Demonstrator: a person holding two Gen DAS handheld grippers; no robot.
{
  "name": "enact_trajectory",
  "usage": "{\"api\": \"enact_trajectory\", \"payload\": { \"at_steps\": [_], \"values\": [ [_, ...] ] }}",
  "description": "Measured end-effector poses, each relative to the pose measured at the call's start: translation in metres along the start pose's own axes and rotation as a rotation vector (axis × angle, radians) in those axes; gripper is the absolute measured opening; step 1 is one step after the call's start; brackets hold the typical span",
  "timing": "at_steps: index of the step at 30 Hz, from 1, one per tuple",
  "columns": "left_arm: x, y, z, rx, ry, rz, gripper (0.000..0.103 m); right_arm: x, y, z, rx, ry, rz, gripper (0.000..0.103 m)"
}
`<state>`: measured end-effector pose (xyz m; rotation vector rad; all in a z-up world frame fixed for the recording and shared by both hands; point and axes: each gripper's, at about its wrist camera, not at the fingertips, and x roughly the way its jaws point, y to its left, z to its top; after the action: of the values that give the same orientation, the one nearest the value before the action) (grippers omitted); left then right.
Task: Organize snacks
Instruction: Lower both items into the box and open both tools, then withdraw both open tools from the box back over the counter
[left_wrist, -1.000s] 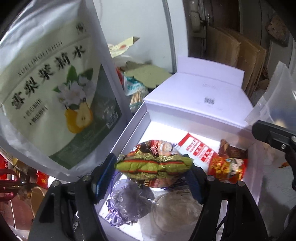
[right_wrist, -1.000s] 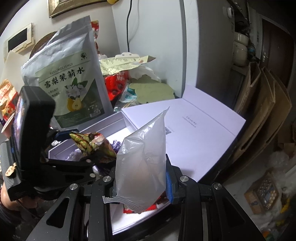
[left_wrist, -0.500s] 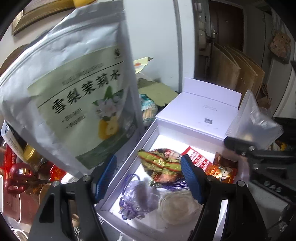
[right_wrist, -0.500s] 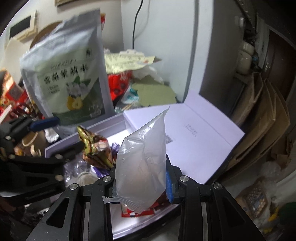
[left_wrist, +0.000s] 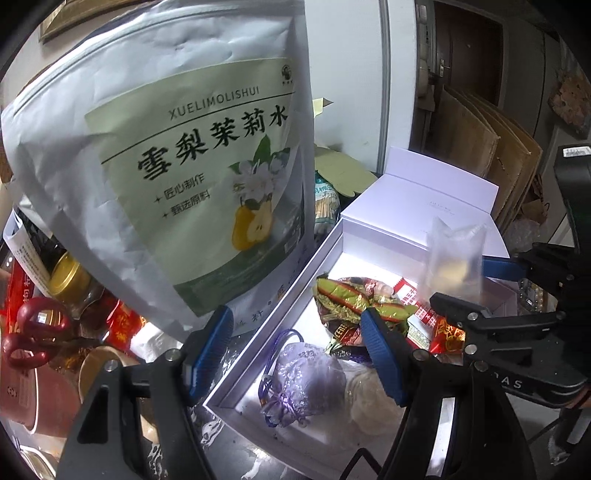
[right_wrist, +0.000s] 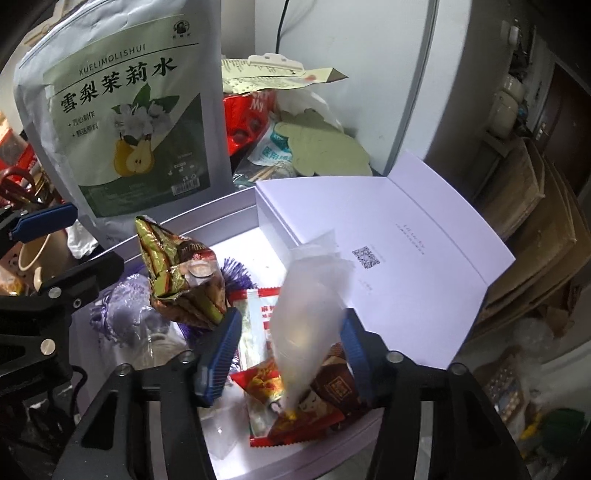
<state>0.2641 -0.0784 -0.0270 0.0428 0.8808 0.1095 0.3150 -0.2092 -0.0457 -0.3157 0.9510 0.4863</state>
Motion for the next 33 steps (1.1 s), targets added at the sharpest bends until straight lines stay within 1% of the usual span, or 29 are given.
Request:
{"api": "enact_trajectory", "payload": {
  "at_steps": [3, 9, 14, 23, 27, 33],
  "values": [
    [-0.001, 0.000, -0.001, -0.001, -0.001, 0.002, 0.071, 0.001, 0.002, 0.001, -0.002, 0.012, -0.005, 0.066],
    [-0.009, 0.004, -0.002, -0.007, -0.011, 0.000, 0.071, -0.008, 0.006, 0.003, -0.006, 0.002, -0.020, 0.066],
    [-0.024, 0.008, 0.002, -0.017, -0.044, -0.001, 0.071, -0.024, 0.010, 0.007, -0.010, -0.024, -0.025, 0.066],
    [-0.066, 0.011, 0.018, -0.028, -0.140, -0.018, 0.071, -0.076, 0.013, 0.015, 0.001, -0.122, -0.050, 0.066],
    [-0.088, 0.011, 0.022, -0.024, -0.190, -0.033, 0.071, -0.106, 0.013, 0.015, 0.015, -0.183, -0.062, 0.066],
    [-0.118, 0.008, 0.017, -0.003, -0.252, -0.062, 0.071, -0.150, 0.017, 0.008, 0.035, -0.272, -0.088, 0.066]
  ]
}}
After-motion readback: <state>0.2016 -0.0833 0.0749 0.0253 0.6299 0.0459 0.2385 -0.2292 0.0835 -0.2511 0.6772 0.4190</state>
